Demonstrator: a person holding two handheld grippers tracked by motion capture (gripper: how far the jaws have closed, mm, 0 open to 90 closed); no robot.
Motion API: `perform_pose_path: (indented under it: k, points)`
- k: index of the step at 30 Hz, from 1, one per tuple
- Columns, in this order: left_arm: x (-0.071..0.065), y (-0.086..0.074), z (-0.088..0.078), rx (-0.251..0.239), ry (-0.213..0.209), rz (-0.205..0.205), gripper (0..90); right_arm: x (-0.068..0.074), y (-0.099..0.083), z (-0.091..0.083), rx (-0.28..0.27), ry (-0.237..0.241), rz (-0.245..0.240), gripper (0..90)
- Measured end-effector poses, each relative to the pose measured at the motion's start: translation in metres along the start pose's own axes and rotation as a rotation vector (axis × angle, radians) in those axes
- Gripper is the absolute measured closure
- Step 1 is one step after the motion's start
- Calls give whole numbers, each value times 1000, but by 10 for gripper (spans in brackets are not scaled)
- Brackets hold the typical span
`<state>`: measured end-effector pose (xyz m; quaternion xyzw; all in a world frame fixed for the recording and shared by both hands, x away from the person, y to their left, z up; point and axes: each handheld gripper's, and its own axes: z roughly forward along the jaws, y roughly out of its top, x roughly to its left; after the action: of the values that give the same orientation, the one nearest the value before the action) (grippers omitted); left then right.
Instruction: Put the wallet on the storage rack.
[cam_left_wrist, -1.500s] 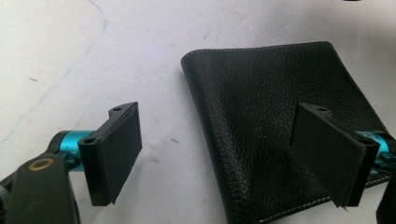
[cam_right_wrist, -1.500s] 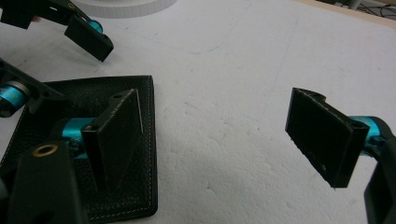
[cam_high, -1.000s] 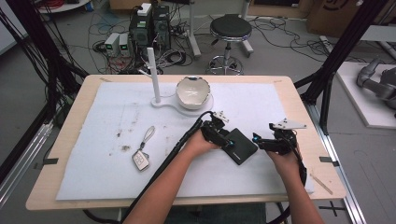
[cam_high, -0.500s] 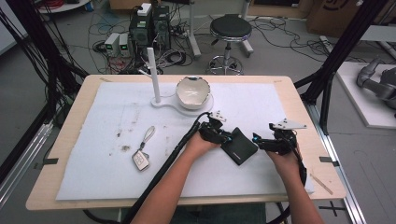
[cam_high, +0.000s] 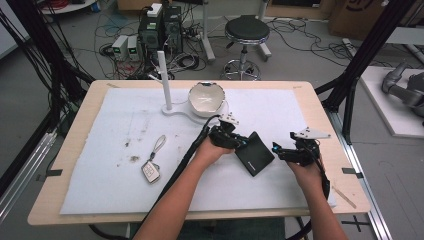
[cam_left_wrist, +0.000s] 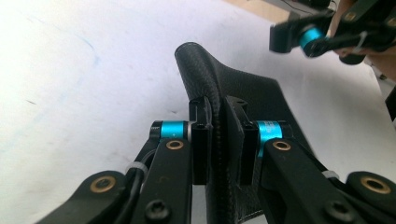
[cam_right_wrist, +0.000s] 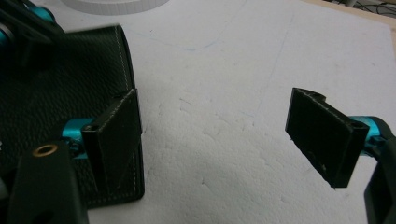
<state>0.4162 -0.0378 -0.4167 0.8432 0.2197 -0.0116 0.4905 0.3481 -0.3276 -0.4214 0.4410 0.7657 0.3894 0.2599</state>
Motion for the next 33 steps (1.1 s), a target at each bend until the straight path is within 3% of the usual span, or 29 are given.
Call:
perform_pose_path:
  k: [9,23,33]
  points:
    - [-3,24,-38,-26,73,62,814,1,0,1,3,2,-1,188]
    - [11,57,-102,-112,198,90,813,4,0,3,12,6,-13,188]
    - [28,74,-131,-144,259,78,814,5,0,5,15,7,-16,188]
